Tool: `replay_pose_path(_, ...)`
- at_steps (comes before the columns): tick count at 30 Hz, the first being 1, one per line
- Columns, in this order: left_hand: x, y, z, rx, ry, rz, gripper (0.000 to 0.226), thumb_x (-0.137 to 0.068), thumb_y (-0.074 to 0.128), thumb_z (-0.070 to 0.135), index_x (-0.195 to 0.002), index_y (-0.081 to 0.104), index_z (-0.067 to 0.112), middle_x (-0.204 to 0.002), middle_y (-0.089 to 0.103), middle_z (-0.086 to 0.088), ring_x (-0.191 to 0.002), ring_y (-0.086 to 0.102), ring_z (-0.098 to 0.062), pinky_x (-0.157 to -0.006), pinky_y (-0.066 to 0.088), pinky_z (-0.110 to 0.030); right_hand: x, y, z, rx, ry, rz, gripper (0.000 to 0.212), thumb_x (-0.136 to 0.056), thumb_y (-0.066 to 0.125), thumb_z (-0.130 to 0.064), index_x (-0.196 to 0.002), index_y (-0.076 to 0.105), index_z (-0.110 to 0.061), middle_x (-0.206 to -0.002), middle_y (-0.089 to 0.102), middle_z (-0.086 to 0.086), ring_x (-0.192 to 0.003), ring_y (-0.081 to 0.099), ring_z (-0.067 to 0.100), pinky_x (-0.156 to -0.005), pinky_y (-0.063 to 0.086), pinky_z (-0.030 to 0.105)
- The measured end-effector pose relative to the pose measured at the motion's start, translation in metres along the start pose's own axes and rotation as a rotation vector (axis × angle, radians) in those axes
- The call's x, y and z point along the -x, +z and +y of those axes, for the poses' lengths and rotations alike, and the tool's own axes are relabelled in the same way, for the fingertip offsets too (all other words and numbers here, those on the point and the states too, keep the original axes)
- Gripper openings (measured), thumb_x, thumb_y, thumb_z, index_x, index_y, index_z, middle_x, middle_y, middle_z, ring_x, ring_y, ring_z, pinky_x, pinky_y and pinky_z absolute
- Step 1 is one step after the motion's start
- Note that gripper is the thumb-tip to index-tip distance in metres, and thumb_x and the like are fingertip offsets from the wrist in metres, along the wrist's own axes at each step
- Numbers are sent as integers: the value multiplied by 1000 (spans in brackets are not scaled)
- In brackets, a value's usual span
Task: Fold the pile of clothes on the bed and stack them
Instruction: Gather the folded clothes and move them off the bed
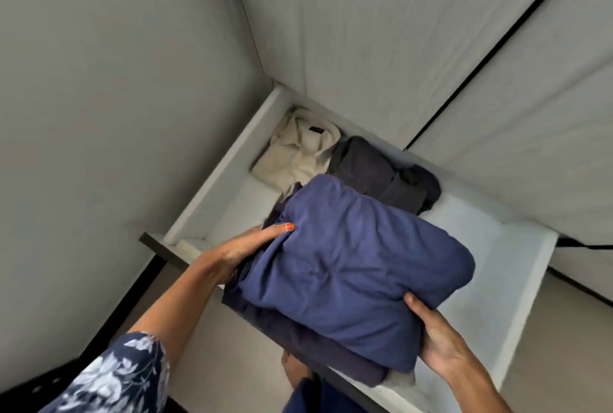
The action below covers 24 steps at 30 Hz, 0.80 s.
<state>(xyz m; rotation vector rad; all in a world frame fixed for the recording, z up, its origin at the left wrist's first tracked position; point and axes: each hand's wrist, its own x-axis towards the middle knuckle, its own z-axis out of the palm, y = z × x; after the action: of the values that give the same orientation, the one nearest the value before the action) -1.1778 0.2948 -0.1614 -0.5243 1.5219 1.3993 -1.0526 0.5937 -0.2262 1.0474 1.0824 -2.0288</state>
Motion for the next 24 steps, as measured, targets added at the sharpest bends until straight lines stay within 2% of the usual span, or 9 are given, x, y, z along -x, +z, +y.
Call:
replay_pose_path(3, -44, -14, -26, 10, -73, 27, 40, -70, 70, 54, -90, 77, 20, -100, 74, -3, -90, 71, -13, -81, 48, -27, -50, -6, 34, -12, 27, 19, 109, -25, 98, -40, -123, 61, -8, -119, 68, 6, -103, 67, 17, -77, 58, 24)
replay_pose_path(6, -74, -38, -48, 67, -123, 57, 26, -78, 65, 41, -90, 75, 20, -96, 75, -4, -85, 71, -14, -76, 46, -27, -89, 0, 58, -35, 51, 5, 111, -23, 98, -40, -122, 62, -8, -121, 67, 8, -109, 64, 20, -83, 56, 25)
replay_pose_path(9, -99, -68, -65, 79, -154, 142, 47, -44, 85, 50, -82, 79, 24, -99, 74, -5, -93, 69, -20, -77, 47, -31, -124, 12, 74, -19, 65, -7, 109, -30, 98, -40, -128, 59, -12, -124, 66, 6, -113, 62, 22, -81, 57, 26)
replay_pose_path(12, -122, -100, -74, 72, -175, 173, 79, -15, 86, 65, -84, 79, 26, -101, 74, -5, -94, 69, -20, -82, 47, -33, -156, 26, 80, 7, 62, -37, 103, -39, 95, -45, -131, 55, -20, -126, 65, 1, -113, 63, 20, -86, 55, 31)
replay_pose_path(15, -140, -121, -77, 39, -116, 169, 54, -59, 71, 69, -94, 77, 28, -105, 73, -1, -97, 69, -16, -90, 48, -34, -184, 42, 84, 77, 18, -16, 100, -51, 89, -53, -137, 46, -27, -128, 62, -10, -120, 57, 13, -105, 44, 37)
replay_pose_path(17, -153, -129, -84, -36, -132, 240, 40, -86, 54, 59, -104, 73, 29, -109, 72, 1, -102, 67, -16, -96, 46, -37, -190, 50, 89, 112, -29, 33, 107, -46, 89, -56, -138, 43, -27, -126, 62, -16, -121, 55, 7, -106, 41, 32)
replay_pose_path(19, -163, -134, -92, -181, -142, 335, 35, -95, 46, 49, -121, 62, 34, -129, 62, 2, -117, 58, -18, -106, 40, -41, -188, 60, 94, 143, -54, 67, 114, -39, 91, -57, -137, 41, -28, -127, 61, -16, -121, 55, 6, -105, 41, 30)
replay_pose_path(21, -167, -127, -96, -366, -137, 460, 47, -98, 41, 45, -143, 38, 32, -147, 44, 1, -132, 43, -24, -113, 30, -42, -182, 66, 96, 161, -82, 122, 118, -39, 92, -55, -139, 35, -31, -132, 58, -12, -122, 54, 10, -106, 42, 35)
replay_pose_path(24, -154, -90, -90, -544, -16, 823, 57, -100, 28, 46, -152, 11, 30, -158, 21, 2, -143, 24, -30, -115, 15, -56, -178, 66, 98, 153, -74, 215, 120, -48, 90, -45, -144, 18, -40, -135, 50, -10, -122, 52, 15, -107, 41, 44)
